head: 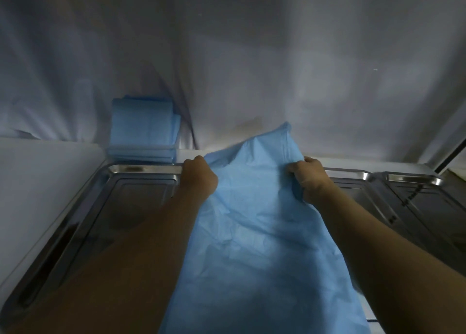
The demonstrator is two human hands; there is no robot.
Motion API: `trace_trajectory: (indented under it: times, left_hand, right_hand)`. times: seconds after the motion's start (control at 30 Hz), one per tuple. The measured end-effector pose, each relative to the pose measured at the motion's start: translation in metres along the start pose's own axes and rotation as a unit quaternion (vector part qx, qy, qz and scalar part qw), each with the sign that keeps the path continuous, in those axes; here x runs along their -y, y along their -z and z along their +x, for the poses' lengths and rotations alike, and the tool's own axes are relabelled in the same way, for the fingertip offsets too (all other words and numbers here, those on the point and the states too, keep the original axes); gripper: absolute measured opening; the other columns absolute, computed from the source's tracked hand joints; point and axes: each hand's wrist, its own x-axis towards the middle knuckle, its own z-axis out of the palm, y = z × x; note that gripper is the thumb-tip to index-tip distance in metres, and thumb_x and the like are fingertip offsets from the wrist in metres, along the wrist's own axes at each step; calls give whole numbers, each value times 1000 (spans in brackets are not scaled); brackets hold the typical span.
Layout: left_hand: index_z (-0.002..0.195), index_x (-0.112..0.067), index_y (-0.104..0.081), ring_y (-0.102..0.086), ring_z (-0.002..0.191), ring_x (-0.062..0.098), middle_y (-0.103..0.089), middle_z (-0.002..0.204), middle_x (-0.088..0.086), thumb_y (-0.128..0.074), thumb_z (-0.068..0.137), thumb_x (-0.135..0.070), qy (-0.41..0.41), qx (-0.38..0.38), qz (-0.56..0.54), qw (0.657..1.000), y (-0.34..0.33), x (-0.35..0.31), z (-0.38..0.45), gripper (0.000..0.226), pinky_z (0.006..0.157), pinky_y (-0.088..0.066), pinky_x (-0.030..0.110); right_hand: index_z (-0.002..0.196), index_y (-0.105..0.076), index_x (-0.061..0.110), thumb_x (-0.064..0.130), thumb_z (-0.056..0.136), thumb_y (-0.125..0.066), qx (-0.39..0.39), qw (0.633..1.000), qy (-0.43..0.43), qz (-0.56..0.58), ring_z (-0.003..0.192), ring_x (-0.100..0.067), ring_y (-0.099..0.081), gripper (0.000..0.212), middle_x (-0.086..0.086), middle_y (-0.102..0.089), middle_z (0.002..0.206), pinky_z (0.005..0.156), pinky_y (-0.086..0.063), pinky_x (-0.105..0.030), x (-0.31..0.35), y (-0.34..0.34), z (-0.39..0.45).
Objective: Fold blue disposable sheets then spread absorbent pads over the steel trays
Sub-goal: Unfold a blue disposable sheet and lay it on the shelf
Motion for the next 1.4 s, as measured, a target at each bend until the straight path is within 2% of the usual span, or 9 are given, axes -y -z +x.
trace_trajectory:
  times: [0.23, 0.47, 0.57, 0.67, 0.8, 0.97, 1.2, 1.33, 1.4]
  left_hand:
    - [127, -11, -47, -40, 125, 34, -46, 132, 13, -62, 73, -14, -81, -97, 62, 990, 12, -20, -13, 56, 102, -36, 41]
    - [150, -31, 0, -11, 144, 30, -22, 154, 1, -70, 74, -5, -246, 184, 61, 950, 46, -81, -9, 107, 117, -20, 48]
    - [148, -30, -12, -44, 124, 27, -47, 134, 4, -81, 59, -9, -253, 272, 40, 928, 61, -93, -8, 114, 104, -42, 44]
    - [120, -23, -54, -61, 103, 21, -64, 113, -1, -84, 55, -16, -222, 316, 24, 922, 66, -92, -13, 72, 93, -51, 36]
    - [90, -16, -68, -64, 82, 19, -67, 89, 0, -85, 58, -35, -208, 208, 101, 950, 71, -86, -19, 41, 74, -49, 26]
    - [98, -12, -66, -64, 81, 24, -68, 102, 9, -78, 69, -14, -152, 288, 145, 934, 88, -87, -15, 32, 73, -54, 29]
    - [113, -8, -60, -60, 108, 33, -61, 117, 13, -55, 85, -7, -217, -137, 273, 927, 75, -93, -10, 28, 84, -49, 37]
    - [127, -9, -43, -54, 113, 35, -44, 128, 15, -48, 86, 5, -192, -144, 184, 953, 47, -76, -7, 44, 87, -48, 44]
    - [139, -17, -33, -45, 122, 34, -32, 141, 14, -50, 86, 1, -201, -83, 174, 960, 30, -64, -10, 59, 97, -43, 45]
  right_hand:
    - [97, -65, 5, 5, 73, -72, 146, 985, -48, 79, 72, -30, -63, 25, -14, -68, 84, 71, -55, -36, 15, 1, -16]
    - [86, -65, 9, -27, 70, -46, 256, 961, 63, 87, 71, -26, -63, 44, -6, -70, 73, 75, -52, -37, 25, 15, -28]
    - [84, -66, 7, -26, 71, -47, 292, 952, 75, 62, 72, -25, -63, 40, -7, -69, 72, 74, -54, -37, 33, 25, -35]
    - [90, -67, 6, -12, 64, -55, 318, 944, 58, 64, 73, -27, -66, 34, -11, -70, 79, 74, -55, -38, 36, 31, -39]
    - [89, -68, 4, 17, 73, -59, 263, 952, -4, 157, 71, -28, -66, 22, -13, -71, 79, 77, -53, -35, 34, 32, -38]
    - [59, -57, 13, 1, 76, -68, 25, 995, 93, 18, 50, -17, -53, 24, 0, -57, 50, 52, -45, -20, 31, 30, -13]
    - [81, -66, 17, 22, 80, -63, -176, 963, 145, -145, 77, -27, -62, 6, -4, -66, 77, 70, -49, -33, 31, 30, 1]
    - [145, -33, 25, 12, 89, -61, 17, 983, 160, -87, 123, -26, -52, 64, -7, -51, 138, 103, -44, -39, 14, 16, 1]
    - [151, -16, 26, 9, 89, -63, 108, 980, 132, -104, 134, -25, -40, 80, -6, -37, 149, 106, -37, -32, -1, 11, -3]
